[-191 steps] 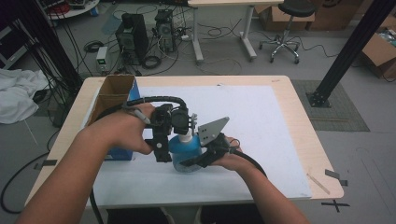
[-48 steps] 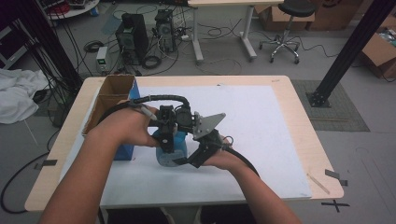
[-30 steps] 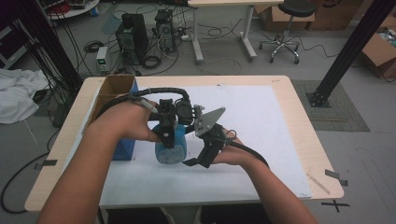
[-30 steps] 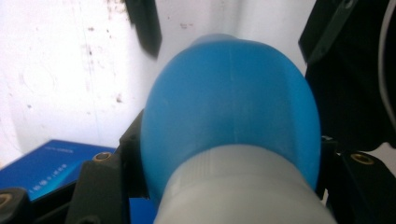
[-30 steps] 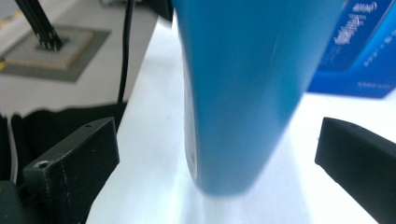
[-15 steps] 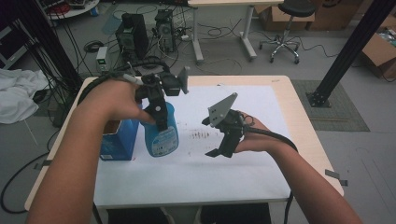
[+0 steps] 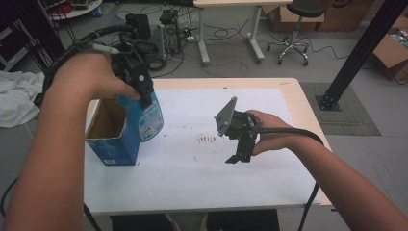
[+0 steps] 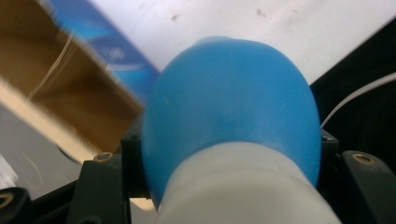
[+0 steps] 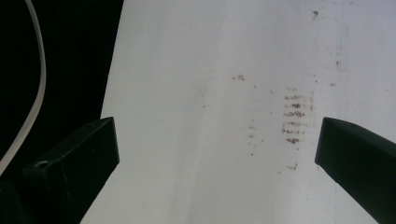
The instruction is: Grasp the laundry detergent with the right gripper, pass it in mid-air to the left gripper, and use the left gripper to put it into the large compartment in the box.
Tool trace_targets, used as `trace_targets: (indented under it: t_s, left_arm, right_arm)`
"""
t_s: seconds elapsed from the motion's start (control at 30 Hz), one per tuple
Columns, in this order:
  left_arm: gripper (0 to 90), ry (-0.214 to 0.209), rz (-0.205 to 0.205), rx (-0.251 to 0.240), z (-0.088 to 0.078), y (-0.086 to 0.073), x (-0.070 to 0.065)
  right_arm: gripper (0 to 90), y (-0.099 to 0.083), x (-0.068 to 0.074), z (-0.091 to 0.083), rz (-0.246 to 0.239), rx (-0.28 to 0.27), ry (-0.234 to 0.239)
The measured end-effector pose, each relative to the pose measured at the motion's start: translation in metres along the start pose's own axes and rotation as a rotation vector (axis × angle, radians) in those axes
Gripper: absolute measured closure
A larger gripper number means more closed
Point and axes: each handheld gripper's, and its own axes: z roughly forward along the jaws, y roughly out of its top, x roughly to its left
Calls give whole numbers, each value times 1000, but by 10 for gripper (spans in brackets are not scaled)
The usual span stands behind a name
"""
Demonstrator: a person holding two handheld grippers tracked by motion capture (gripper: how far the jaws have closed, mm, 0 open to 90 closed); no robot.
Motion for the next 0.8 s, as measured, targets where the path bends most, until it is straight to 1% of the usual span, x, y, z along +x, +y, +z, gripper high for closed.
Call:
trace_targets:
  t_s: [0.03, 0.07, 0.17, 0.2, 0.27, 0.3, 0.33, 0.37, 0.4, 0.47, 0.5, 0.53, 0.63, 0.67, 0.73, 0.77, 0.8]
  left_arm:
    - [383, 0, 0, 0, 0, 0, 0]
    - [383, 5, -34, 1, -3, -3, 5]
    - [382, 12, -115, 9, -8, -9, 16]
    - [382, 12, -141, 11, -9, -11, 19]
    - [382, 15, -170, 16, -11, -14, 25]
    - [382, 17, -194, 22, -12, -16, 29]
    - [382, 19, -208, 23, -12, -17, 32]
    - [382, 18, -244, 25, -13, -21, 39]
    - [382, 18, -244, 25, -13, -21, 39]
    - [382, 10, -292, 23, -15, -24, 47]
    - [382, 2, -323, 20, -15, -26, 50]
    - [382, -4, -346, 22, -16, -27, 53]
    - [382, -26, -439, 11, -17, -32, 65]
    - [382, -32, -463, 10, -17, -33, 67]
    - [382, -30, -511, 11, -17, -35, 74]
    - [382, -26, -535, -7, -18, -36, 77]
    - [382, -20, -554, -9, -18, -37, 79]
  right_arm:
    - [0, 0, 0, 0, 0, 0, 0]
    - [0, 0, 0, -1, -1, 9, 2]
    - [0, 0, 1, -2, -6, 43, 14]
    - [0, -1, 1, -1, -9, 62, 20]
    - [0, -2, 2, -1, -15, 86, 29]
    - [0, -2, 3, 0, -17, 95, 31]
    - [0, -3, 3, 0, -20, 109, 30]
    - [0, -4, 4, 0, -22, 127, 36]
    - [0, -4, 4, 0, -22, 127, 36]
    - [0, -5, 5, 0, -21, 135, 39]
    - [0, -6, 5, 0, -22, 137, 39]
    - [0, -6, 6, 0, -19, 140, 39]
    - [0, -9, 5, -2, -17, 144, 40]
    - [0, -9, 5, -2, -17, 144, 40]
    - [0, -10, 5, -3, -18, 147, 38]
    - [0, -10, 5, -3, -20, 148, 37]
    - [0, -11, 5, -4, -14, 151, 38]
